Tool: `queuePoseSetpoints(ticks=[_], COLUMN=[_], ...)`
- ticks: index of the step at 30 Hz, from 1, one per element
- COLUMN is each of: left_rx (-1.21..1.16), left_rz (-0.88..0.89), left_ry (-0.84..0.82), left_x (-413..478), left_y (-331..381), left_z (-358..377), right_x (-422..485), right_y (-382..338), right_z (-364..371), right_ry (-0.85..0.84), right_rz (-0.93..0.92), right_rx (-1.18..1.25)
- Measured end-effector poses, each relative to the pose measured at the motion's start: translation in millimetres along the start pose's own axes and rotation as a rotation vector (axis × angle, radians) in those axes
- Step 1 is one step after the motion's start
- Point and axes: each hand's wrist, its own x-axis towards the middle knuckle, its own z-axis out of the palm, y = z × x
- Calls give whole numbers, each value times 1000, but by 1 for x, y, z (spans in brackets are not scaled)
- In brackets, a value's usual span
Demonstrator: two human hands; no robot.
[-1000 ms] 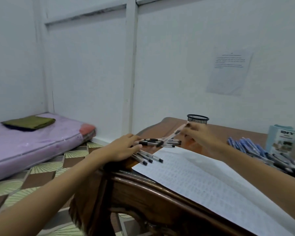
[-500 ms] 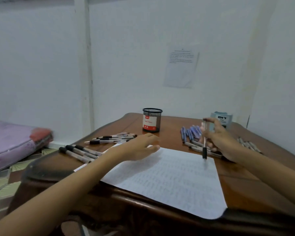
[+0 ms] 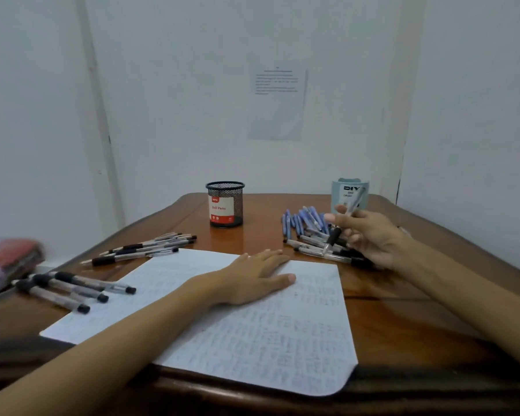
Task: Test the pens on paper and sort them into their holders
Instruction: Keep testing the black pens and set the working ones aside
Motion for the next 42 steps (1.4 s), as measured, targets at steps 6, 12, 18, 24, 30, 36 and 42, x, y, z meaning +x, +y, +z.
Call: queuePoseSetpoints(ticks=[6,12,18,24,30,36,42], left_rx=[18,31,27,33,28,21,27], left_rz=[-10,-12,-17,-18,-18,-19,-20], left_ry=[2,22,13,21,26,25,23], left_x=[-1,0,0,-1,0,-2,-2], left_y=[-2,-2,0,1,1,2,2], left_z=[1,3,2,2,3,1,1], right_x=[-8,-16,-11,-11,-8,-7,-5], right_y=[8,23,34,34,36,38,39], right_z=[-1,11,6,7,6,5,4], right_ry=[-2,-201,11,-92,-65,-66,-18], right_rz=[-6,48,-290,-301,-300,-305,-326], right_rx=[86,-278,-636,-697,-738,-732,-741])
